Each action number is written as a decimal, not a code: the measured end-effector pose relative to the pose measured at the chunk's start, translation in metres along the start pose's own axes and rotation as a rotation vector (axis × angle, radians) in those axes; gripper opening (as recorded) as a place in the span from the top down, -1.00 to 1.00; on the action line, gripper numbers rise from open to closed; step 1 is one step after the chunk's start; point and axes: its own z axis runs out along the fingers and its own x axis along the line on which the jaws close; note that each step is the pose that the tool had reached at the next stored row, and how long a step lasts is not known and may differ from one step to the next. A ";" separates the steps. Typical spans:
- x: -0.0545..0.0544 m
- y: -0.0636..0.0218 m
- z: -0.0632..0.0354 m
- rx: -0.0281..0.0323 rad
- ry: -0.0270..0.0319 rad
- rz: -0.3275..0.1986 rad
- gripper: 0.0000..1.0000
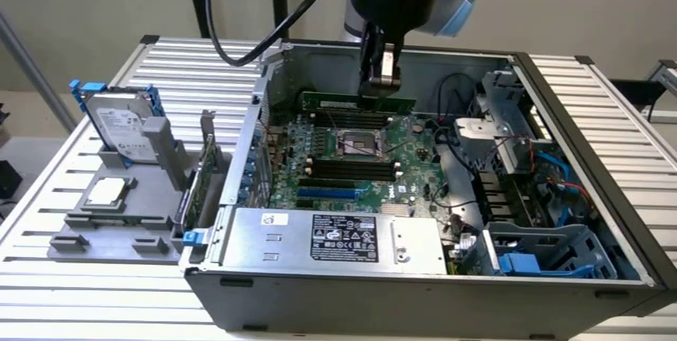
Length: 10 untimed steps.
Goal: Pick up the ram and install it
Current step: 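Insert the ram into the slot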
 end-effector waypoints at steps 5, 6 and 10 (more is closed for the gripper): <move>0.000 0.0000 0.0000 -0.0001 -0.0001 0.000 0.73; 0.000 0.0000 0.0000 -0.0001 -0.0001 0.000 0.73; 0.000 -0.0002 0.0021 -0.0001 -0.0002 0.000 0.73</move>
